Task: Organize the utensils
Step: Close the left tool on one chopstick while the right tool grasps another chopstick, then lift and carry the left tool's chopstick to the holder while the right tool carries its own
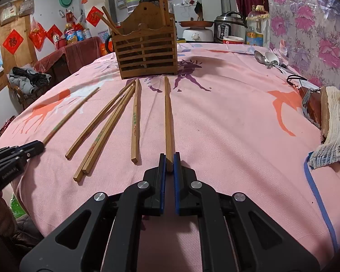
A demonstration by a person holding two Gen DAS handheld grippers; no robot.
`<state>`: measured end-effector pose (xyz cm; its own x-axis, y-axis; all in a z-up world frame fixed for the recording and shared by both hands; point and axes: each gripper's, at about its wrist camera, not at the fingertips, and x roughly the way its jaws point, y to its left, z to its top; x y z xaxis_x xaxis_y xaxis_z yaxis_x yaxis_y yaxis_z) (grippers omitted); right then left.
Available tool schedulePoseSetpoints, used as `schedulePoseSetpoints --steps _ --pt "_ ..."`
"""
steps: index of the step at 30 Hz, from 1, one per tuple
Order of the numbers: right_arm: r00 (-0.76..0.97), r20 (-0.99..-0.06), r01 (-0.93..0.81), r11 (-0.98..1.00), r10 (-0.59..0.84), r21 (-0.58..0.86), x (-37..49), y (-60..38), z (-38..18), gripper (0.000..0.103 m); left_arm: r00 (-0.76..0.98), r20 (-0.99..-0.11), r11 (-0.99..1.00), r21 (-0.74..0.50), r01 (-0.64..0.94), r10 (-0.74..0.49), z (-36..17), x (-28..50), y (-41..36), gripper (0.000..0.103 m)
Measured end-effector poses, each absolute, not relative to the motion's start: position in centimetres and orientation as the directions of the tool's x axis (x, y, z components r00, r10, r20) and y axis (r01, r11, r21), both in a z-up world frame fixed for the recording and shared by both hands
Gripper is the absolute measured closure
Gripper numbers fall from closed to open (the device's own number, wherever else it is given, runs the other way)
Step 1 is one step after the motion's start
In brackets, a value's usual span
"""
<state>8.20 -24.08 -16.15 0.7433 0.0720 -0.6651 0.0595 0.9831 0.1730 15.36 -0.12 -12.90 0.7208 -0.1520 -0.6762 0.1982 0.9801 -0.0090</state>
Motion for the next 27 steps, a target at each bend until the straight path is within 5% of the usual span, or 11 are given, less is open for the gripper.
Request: schedulePoseSetpoints --steps 3,7,13,16,20,23,27 --pt "0.744 -0.665 0.059 0.984 0.071 0.171 8.19 -24.04 -16.15 0.095 0.725 -0.671 0.98 -0.012 0.197 -0.154 -12.92 15.31 -0.08 0.09" --pt "0.744 -0.665 0.06 0.983 0.071 0.171 8.18 -24.0 -16.14 0.094 0.739 -0.66 0.981 0.015 0.194 -0.136 -13.09 14.95 -0.46 0.057" --pt "0.744 -0.665 0.06 0.983 0.071 0.172 8.17 -24.03 -16.14 0.094 0.744 -0.654 0.983 0.005 0.185 -0.136 -13.22 15.11 -0.25 0.054" --pt "0.744 -0.665 0.06 0.984 0.07 0.171 8.17 -24.05 -16.15 0.094 0.744 -0.654 0.982 0.001 0.187 -0.141 -13.22 15.07 -0.29 0.058" --pt "0.744 -0.664 0.059 0.983 0.071 0.171 8.16 -24.07 -16.16 0.094 0.742 -0.653 0.98 -0.003 0.198 -0.152 -13.13 15.03 -0.3 0.087" --pt "0.745 -0.664 0.059 0.984 0.068 0.167 8.16 -23.95 -16.14 0.094 0.737 -0.655 0.978 -0.012 0.209 -0.166 -13.09 15.02 -0.35 0.097" --pt "0.745 -0.663 0.057 0.984 0.069 0.167 8.07 -23.87 -16.09 0.094 0.733 -0.658 0.977 -0.02 0.214 -0.174 -13.03 15.04 -0.35 0.097"
